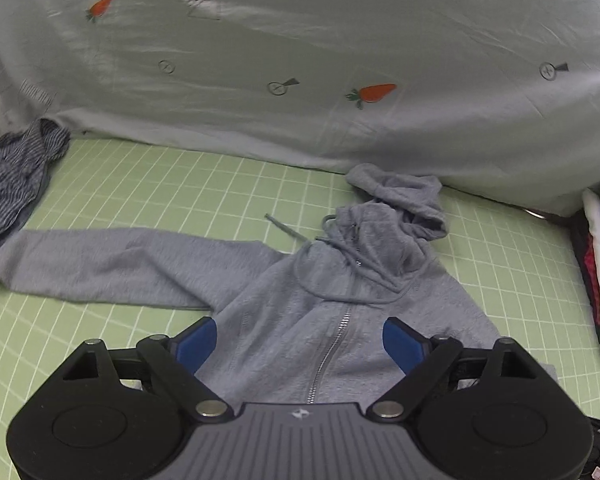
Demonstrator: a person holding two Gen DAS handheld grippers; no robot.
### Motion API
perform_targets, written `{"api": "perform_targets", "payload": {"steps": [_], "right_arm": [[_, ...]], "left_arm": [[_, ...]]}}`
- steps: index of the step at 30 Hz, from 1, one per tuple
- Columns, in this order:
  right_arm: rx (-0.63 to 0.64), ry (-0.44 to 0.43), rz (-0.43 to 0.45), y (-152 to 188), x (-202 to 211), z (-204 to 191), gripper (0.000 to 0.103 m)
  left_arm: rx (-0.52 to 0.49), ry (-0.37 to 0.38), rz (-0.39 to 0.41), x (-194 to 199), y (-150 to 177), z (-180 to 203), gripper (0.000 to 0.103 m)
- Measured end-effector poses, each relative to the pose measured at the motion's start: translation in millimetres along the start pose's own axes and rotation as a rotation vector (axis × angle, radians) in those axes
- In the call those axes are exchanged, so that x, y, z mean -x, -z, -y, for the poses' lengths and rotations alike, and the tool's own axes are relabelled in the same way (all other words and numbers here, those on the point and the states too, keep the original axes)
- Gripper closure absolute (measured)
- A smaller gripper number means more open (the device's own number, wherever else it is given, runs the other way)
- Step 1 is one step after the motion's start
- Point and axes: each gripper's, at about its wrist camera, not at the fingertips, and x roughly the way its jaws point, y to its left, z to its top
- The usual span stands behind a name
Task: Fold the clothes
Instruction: 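Grasp the hoodie sleeve cuff with the right gripper and pull it outward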
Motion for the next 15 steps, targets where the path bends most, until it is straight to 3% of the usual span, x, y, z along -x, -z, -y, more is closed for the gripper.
{"api": "perform_targets", "payload": {"steps": [3,5,11,15], "right_arm": [[-0.087,-0.01,0.056,6,11,19,0.101],[-0.112,0.029,0.099,9,22,30,0.101],[-0.21,0.217,0.22,7,68,87,0.101],[-0.253,0.41,0.266,10,93,135,0.101]], "left_arm": [[0.022,0.046,-0.013,-7,5,3,0.013],[0.054,0.062,-0.035,-12,9,3,0.013],[0.032,0.076,-0.062,-10,22,9,0.013],[0.026,0.083,-0.071,-9,27,10,0.013]]}}
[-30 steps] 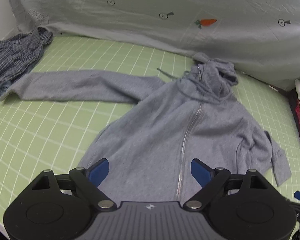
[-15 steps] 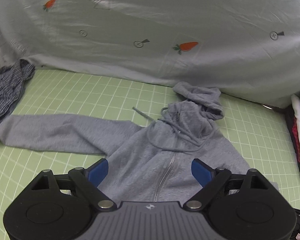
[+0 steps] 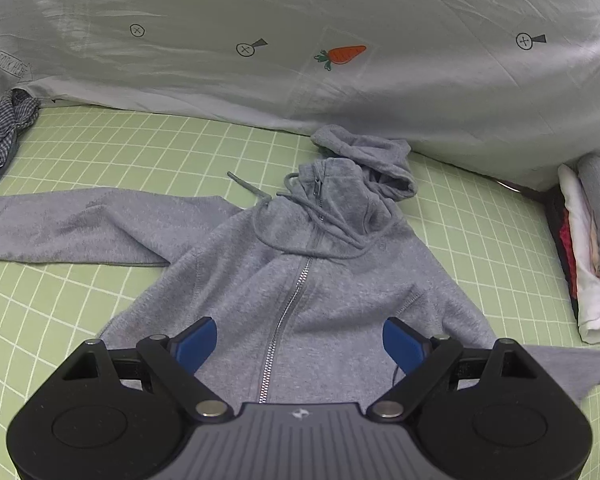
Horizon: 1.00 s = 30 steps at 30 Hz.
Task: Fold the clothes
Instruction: 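Grasp the hoodie sleeve cuff with the right gripper and pull it outward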
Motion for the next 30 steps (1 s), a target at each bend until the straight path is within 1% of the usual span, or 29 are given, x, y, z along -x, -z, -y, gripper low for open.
{"api": "perform_targets", "payload": {"steps": [3,5,6,8,10,12,14,15,19,21,25,28,30], "right_arm": [[-0.068,0.089,-0.02,0,-9,39,0.101],[-0.115,0.114,-0.076,5,-19,61,0.098],[-0.155,0.113,-0.085,11,-21,71,0.096],[-0.253,0.094,-0.076,23,-16,86,0.062],[-0.328,0.099,-0.07,34,-11,92,0.052],[-0.385,0.1,-0.092,46,-10,91,0.05],[-0.438,0.096,-0.113,58,-14,90,0.038],[-0.458,0.093,-0.122,63,-16,89,0.037],[-0.48,0.126,-0.132,66,-30,86,0.037],[-0.474,0.152,-0.108,57,-36,91,0.037],[-0.475,0.246,-0.032,35,-46,107,0.037],[-0.515,0.253,-0.001,27,-47,118,0.036],[-0.52,0.223,-0.025,30,-52,119,0.034]], "left_arm": [[0.009,-0.003,0.002,-1,0,0,0.013],[0.012,-0.005,0.004,-1,0,0,0.013],[0.012,-0.005,0.006,0,0,0,0.013],[0.011,-0.008,0.009,1,1,1,0.013],[0.012,-0.018,0.006,1,2,0,0.013],[0.015,-0.025,-0.004,0,3,-1,0.013],[0.007,-0.031,-0.015,-2,3,0,0.013],[0.002,-0.035,-0.019,-3,2,0,0.013],[-0.019,-0.046,-0.038,-7,1,3,0.013],[-0.027,-0.044,-0.045,-8,1,6,0.013],[-0.038,-0.043,-0.059,-11,3,11,0.013],[-0.03,-0.047,-0.067,-12,4,11,0.013],[-0.018,-0.051,-0.072,-13,5,11,0.013]]}}
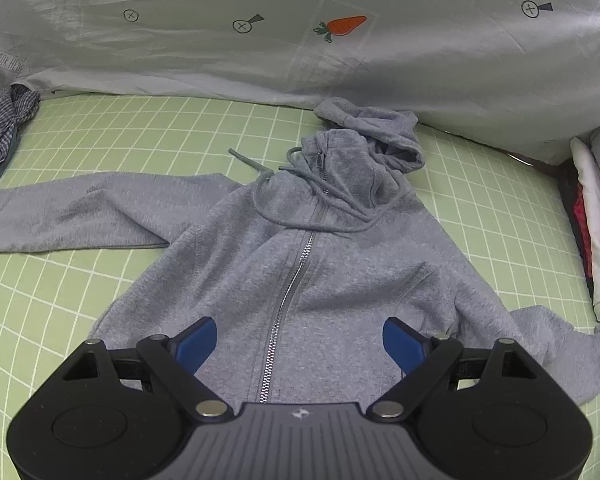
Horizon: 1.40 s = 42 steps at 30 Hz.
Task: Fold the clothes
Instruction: 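Grasp the hoodie sleeve cuff with the right gripper and pull it outward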
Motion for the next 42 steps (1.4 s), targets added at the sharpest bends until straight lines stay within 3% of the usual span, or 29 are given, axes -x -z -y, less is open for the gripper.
{"api": "perform_targets", "payload": {"steps": [5,10,12,13,14,16,19,23,33,42], "right_arm": [[0.041,-0.086,-0.143,25,-22,-9,0.034],[0.043,-0.126,-0.192,39,-38,-24,0.035],[0.076,-0.124,-0.175,41,-38,-29,0.051],[0.119,-0.123,-0.169,42,-37,-32,0.073],[0.141,-0.127,-0.164,42,-36,-33,0.084],[0.163,-0.137,-0.155,41,-35,-33,0.093],[0.191,-0.063,-0.084,33,-31,-19,0.094],[0.107,0.093,-0.002,13,-25,21,0.094],[0.059,0.178,-0.077,35,-24,57,0.094],[0.037,0.231,-0.134,46,-6,64,0.09]], "left_arm": [[-0.012,-0.008,-0.012,-2,1,2,0.013],[-0.041,-0.02,-0.009,0,1,5,0.013],[-0.04,-0.023,-0.01,0,1,4,0.013],[-0.038,-0.023,-0.011,-1,1,4,0.013],[-0.035,-0.023,-0.012,-1,1,4,0.013],[-0.033,-0.022,-0.013,-1,2,3,0.013],[-0.041,-0.023,-0.008,0,2,3,0.013],[-0.035,-0.029,-0.001,1,3,0,0.013],[-0.035,-0.028,0.016,5,5,-5,0.013],[0.062,-0.032,0.077,30,19,-31,0.013]]}}
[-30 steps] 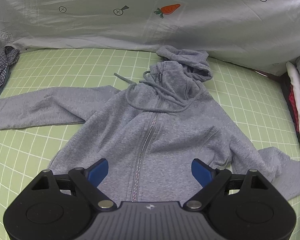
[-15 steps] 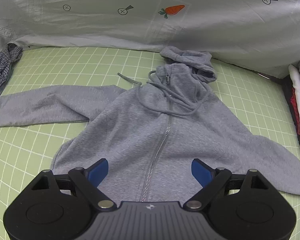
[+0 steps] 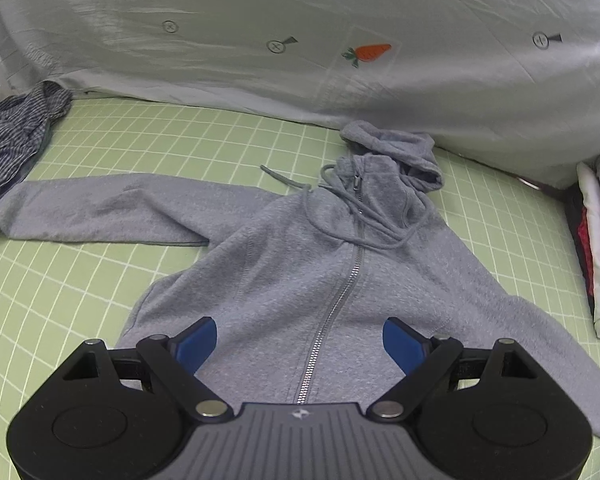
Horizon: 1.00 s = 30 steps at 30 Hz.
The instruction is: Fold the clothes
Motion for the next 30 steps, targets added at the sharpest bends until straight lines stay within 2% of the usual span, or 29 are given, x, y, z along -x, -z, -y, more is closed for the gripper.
{"api": "perform_targets", "payload": {"steps": [1,2,3,4,5,7,9,12,14,18,19,21,23,25,27,28,29,30], "right_arm": [[-0.002,-0.004,0.0,-1,4,-2,0.083],[0.003,-0.02,0.012,-3,10,-6,0.065],[0.012,-0.04,0.029,-5,17,-12,0.053],[0.033,-0.069,0.049,-6,25,-21,0.032],[0.061,-0.102,0.071,-7,32,-32,0.017],[0.122,-0.186,0.107,-8,47,-57,0.004],[0.204,-0.317,0.113,-6,59,-91,0.0],[0.327,-0.501,0.08,3,73,-150,0.0],[0.405,-0.635,0.053,23,83,-185,0.0],[0.602,-0.818,-0.056,56,97,-266,0.0],[0.64,-0.836,-0.077,64,100,-285,0.001],[0.703,-0.858,-0.088,75,105,-317,0.009],[0.74,-0.894,-0.116,79,105,-344,0.03],[0.777,-0.922,-0.155,81,101,-363,0.041],[0.841,-0.94,-0.138,85,103,-371,0.049],[0.874,-0.949,-0.129,86,104,-374,0.06],[0.907,-0.96,-0.122,86,105,-375,0.082],[0.943,-0.967,-0.111,86,106,-377,0.097]], "left_arm": [[0.008,-0.005,0.007,3,3,-4,0.013],[0.013,-0.011,0.012,6,5,-7,0.013],[0.017,-0.016,0.015,9,9,-11,0.013],[0.019,-0.023,0.015,11,13,-14,0.013],[0.022,-0.032,0.013,13,17,-17,0.012],[0.035,-0.042,-0.001,13,22,-22,0.01],[0.051,-0.05,-0.017,10,25,-27,0.008],[0.073,-0.061,-0.038,7,29,-34,0.008],[0.081,-0.062,-0.038,3,25,-37,0.007],[0.101,-0.081,-0.04,-6,14,-40,0.006],[0.108,-0.086,-0.043,-9,11,-42,0.006],[0.123,-0.095,-0.057,-17,6,-42,0.006],[0.131,-0.103,-0.076,-25,3,-42,0.006],[0.131,-0.11,-0.096,-34,0,-40,0.006],[0.128,-0.117,-0.113,-42,-1,-38,0.006],[0.124,-0.12,-0.121,-45,-2,-37,0.006],[0.12,-0.123,-0.128,-49,-3,-36,0.006],[0.115,-0.125,-0.136,-52,-4,-35,0.006]]}}
